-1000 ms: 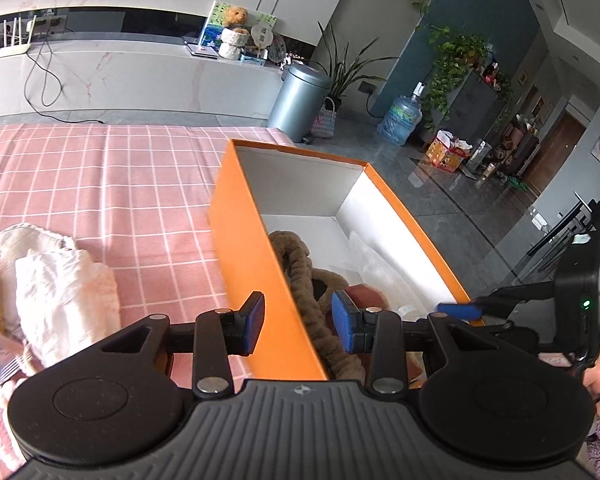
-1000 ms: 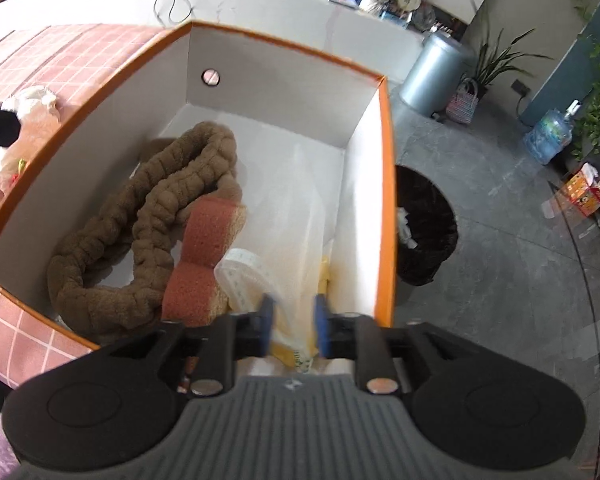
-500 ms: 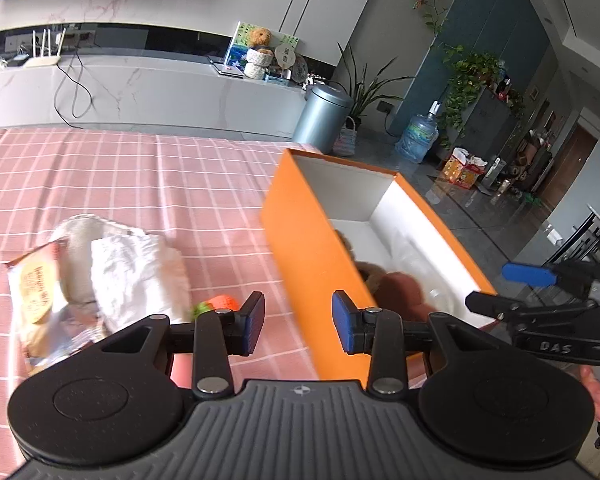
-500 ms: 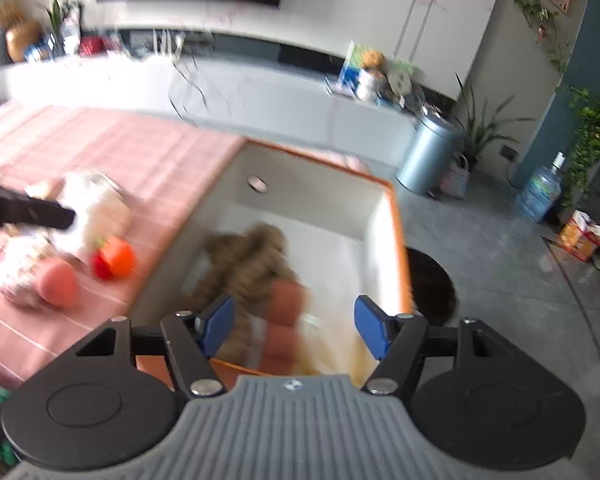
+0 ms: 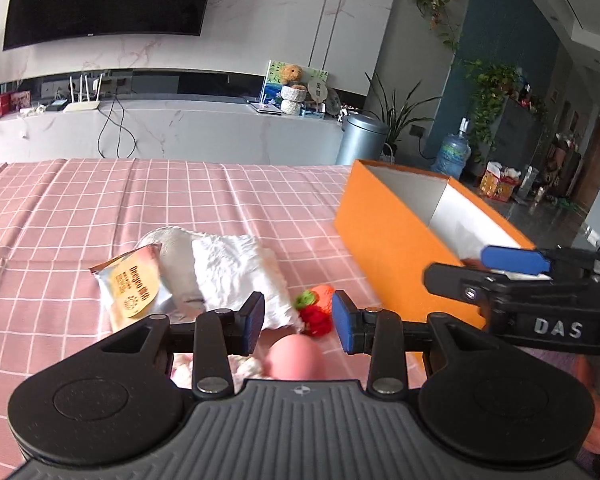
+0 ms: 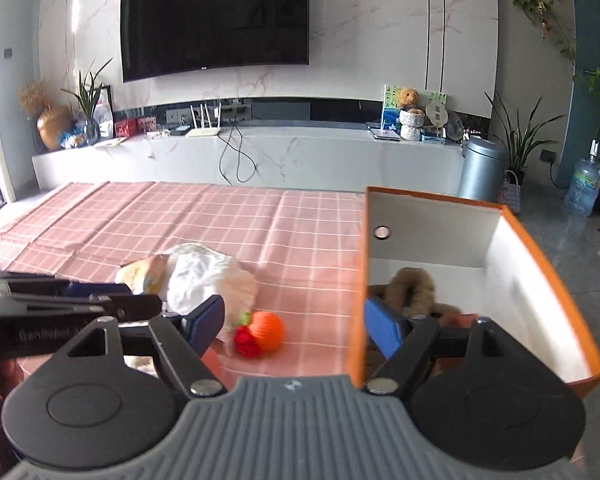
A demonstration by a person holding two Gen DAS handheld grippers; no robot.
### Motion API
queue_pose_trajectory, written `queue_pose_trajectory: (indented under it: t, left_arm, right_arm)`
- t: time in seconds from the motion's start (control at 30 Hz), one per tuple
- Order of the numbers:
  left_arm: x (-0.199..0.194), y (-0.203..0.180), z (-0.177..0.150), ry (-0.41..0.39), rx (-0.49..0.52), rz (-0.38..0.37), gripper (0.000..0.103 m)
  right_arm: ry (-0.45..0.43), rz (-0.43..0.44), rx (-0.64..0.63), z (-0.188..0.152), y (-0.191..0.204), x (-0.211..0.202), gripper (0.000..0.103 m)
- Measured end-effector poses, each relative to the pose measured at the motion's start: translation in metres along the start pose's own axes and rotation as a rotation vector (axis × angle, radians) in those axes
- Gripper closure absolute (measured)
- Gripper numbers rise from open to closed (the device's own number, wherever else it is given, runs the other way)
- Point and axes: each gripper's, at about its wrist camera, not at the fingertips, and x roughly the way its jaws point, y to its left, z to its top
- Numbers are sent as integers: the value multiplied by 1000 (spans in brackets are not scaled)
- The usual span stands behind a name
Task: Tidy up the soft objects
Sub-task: 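Move the left tool to the pink ball while the right tool approaches the orange crocheted fruit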
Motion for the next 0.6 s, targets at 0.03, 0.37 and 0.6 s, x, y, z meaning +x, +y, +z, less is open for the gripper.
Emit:
queue_pose_trajectory:
  t: [0.03, 0.37, 0.6]
  left_arm:
    - [1, 2, -3, 9, 9, 20, 58]
    - [-3, 42, -35, 38, -81, 67, 53]
    - [1, 41, -35, 13, -41, 36, 56]
  right_arm:
    - [-11, 3, 6, -3, 7, 4, 27]
    - [-21, 51, -47, -35, 53, 42, 25]
    - [17, 71, -47, -48, 54, 58, 31]
